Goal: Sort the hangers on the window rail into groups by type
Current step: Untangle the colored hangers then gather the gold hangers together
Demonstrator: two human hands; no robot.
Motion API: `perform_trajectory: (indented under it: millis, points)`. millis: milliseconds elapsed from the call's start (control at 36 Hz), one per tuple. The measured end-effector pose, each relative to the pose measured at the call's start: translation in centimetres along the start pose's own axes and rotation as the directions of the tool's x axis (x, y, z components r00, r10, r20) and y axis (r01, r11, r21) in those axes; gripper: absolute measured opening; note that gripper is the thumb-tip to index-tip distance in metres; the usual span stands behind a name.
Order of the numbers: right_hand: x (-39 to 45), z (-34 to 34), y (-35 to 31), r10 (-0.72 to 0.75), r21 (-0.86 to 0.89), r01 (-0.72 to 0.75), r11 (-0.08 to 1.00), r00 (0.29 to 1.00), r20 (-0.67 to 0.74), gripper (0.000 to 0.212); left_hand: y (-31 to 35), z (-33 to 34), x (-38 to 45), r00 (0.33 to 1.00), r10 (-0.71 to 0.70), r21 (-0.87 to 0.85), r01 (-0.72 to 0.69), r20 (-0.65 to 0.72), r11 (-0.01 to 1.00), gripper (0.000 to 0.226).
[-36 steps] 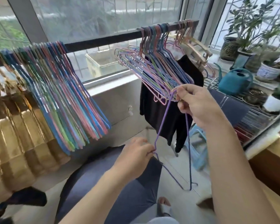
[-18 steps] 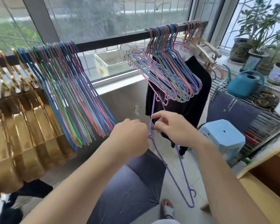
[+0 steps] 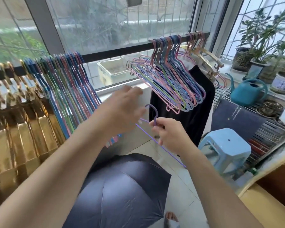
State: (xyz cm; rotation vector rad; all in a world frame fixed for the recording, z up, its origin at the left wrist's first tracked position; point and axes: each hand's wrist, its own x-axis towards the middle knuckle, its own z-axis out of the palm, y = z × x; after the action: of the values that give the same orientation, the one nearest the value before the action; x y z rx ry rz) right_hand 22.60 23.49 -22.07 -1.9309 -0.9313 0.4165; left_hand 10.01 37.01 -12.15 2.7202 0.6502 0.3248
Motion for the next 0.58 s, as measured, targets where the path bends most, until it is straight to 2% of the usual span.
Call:
perform_trajectory:
  millis: [111, 194, 278, 361, 472, 583]
  points:
    - [2.1, -1.6, 0.0, 0.021, -0.039, -0.026, 0.999, 0.993, -0.116, 0.011, -3.8, -4.2, 1.2, 0.977, -0.076, 0.104, 0.098, -0.197, 0.990, 0.062]
    - [5.0, -2.8, -1.4, 0.000, -0.097, -0.016, 0.995, 0.986, -0.166, 0.005, -8.0, -7.2, 2.1, 0.935, -0.180, 0.244, 0.259, -0.304, 0.935, 0.069]
    - [8.0, -3.3, -3.3, -0.051, -0.169, 0.015, 0.985, 0.976, -0.210, 0.010, -11.4, -9.2, 2.9, 0.887, -0.351, 0.302, 0.438, -0.301, 0.847, 0.071]
    - [11.8, -3.6, -5.9, -0.089, -0.215, 0.036, 0.976, 0.966, -0.244, 0.017, -13.8, -11.2, 3.1, 0.845, -0.471, 0.295, 0.531, -0.254, 0.794, 0.074]
    - [16.1, -4.0, -9.1, -0.154, -0.369, 0.040, 0.928, 0.946, -0.285, 0.022, -14.6, -12.4, 2.6, 0.869, -0.442, 0.430, 0.495, -0.223, 0.755, 0.080]
    - [18.7, -4.1, -10.9, -0.196, -0.526, 0.009, 0.850, 0.933, -0.301, 0.020, -14.6, -12.0, 2.7, 0.867, -0.437, 0.482, 0.496, -0.237, 0.722, 0.083]
